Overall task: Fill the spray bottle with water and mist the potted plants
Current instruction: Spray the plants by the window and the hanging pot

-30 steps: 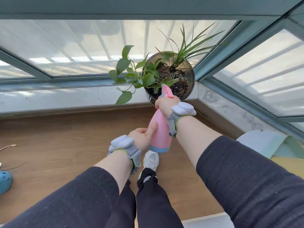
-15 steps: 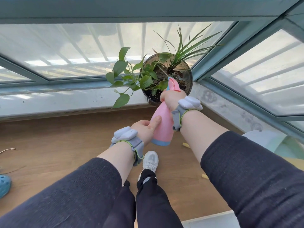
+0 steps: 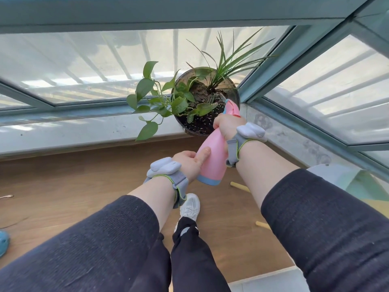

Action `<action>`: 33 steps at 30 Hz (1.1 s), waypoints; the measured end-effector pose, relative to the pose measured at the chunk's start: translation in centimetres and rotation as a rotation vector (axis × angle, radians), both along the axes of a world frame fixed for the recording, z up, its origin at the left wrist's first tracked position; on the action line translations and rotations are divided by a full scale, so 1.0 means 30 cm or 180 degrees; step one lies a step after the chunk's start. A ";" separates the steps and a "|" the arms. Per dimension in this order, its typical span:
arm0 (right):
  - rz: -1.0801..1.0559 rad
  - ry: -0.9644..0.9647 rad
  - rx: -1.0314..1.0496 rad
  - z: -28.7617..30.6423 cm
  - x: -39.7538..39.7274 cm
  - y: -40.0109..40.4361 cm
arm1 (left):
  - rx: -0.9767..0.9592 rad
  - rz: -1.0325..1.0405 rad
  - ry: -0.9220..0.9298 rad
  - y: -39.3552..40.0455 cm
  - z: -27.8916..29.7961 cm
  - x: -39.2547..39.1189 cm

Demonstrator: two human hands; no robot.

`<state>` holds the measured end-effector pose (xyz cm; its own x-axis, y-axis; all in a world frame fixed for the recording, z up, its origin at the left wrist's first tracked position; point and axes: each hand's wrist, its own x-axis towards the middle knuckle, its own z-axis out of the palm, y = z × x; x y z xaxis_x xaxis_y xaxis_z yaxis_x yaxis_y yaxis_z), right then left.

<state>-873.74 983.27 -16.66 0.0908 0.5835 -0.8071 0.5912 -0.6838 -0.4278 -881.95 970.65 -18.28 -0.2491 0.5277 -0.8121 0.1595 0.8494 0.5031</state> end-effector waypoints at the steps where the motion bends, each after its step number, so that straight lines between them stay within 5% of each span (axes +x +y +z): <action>1: -0.0105 0.0074 -0.0058 0.000 0.006 -0.004 | -0.0008 -0.0012 -0.0004 -0.002 0.002 0.004; 8: -0.0579 0.0191 0.0066 -0.031 0.027 -0.038 | -0.0121 -0.0117 -0.0020 -0.024 -0.011 0.028; 21: 0.0492 -0.0594 0.0215 -0.067 0.075 -0.075 | -0.0165 -0.0162 -0.0099 -0.070 -0.012 0.069; 33: 0.0382 -0.0511 0.0150 -0.102 0.103 -0.108 | -0.0177 -0.0124 -0.0164 -0.103 -0.014 0.093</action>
<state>-870.66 980.04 -19.73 0.1435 0.6347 -0.7593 0.7304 -0.5857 -0.3515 -879.17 967.57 -18.69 -0.1864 0.4898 -0.8516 0.1681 0.8700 0.4636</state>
